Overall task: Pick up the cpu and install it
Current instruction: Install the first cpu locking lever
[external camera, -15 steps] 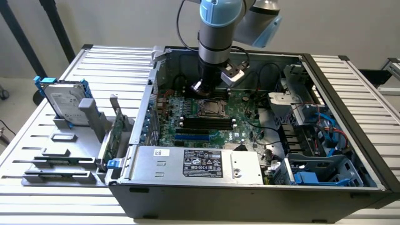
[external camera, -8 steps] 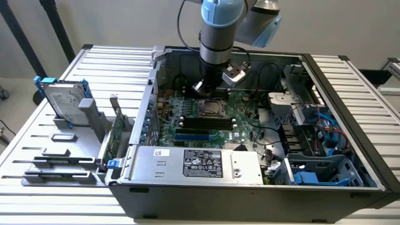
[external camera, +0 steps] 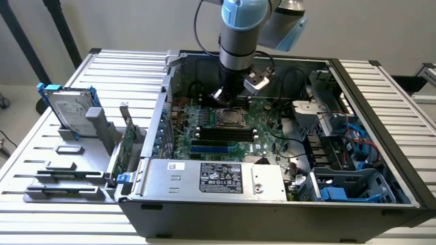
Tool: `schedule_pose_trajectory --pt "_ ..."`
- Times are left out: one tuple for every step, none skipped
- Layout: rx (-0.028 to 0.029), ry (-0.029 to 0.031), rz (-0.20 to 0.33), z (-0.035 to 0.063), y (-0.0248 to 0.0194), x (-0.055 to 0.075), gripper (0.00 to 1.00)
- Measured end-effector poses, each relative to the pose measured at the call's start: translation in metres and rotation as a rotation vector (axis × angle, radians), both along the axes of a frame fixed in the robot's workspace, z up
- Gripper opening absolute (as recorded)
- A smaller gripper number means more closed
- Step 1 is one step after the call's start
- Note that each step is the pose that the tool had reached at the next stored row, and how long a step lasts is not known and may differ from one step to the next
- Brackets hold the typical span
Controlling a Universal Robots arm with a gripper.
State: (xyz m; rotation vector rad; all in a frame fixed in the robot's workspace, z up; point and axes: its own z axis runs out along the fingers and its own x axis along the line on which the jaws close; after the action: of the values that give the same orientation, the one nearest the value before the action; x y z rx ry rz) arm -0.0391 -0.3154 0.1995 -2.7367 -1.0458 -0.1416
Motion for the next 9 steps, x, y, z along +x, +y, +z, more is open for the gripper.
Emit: schedule_pose_trajectory --pt "-0.0001 0.0002 0.0 -0.0001 0.0 0.0004 0.11" --pt "0.0 0.0004 0.0 -0.0002 0.0 0.0009 0.11" --pt "-0.0001 0.0005 0.0 -0.0002 0.0 0.0014 0.11" --pt "0.0 0.0007 0.0 -0.0003 0.0 0.0019 0.11" --pt "0.0 0.0009 0.001 -0.0004 0.0 0.0025 0.11" --pt "0.0001 0.0011 0.001 -0.0005 0.0 0.0031 0.11" --pt "0.0001 0.0013 0.001 -0.0006 0.0 0.0037 0.11" --pt "0.0001 0.0016 0.001 -0.0007 0.0 0.0043 0.11" --pt "0.0001 0.0018 0.001 -0.0007 0.0 0.0049 0.11"
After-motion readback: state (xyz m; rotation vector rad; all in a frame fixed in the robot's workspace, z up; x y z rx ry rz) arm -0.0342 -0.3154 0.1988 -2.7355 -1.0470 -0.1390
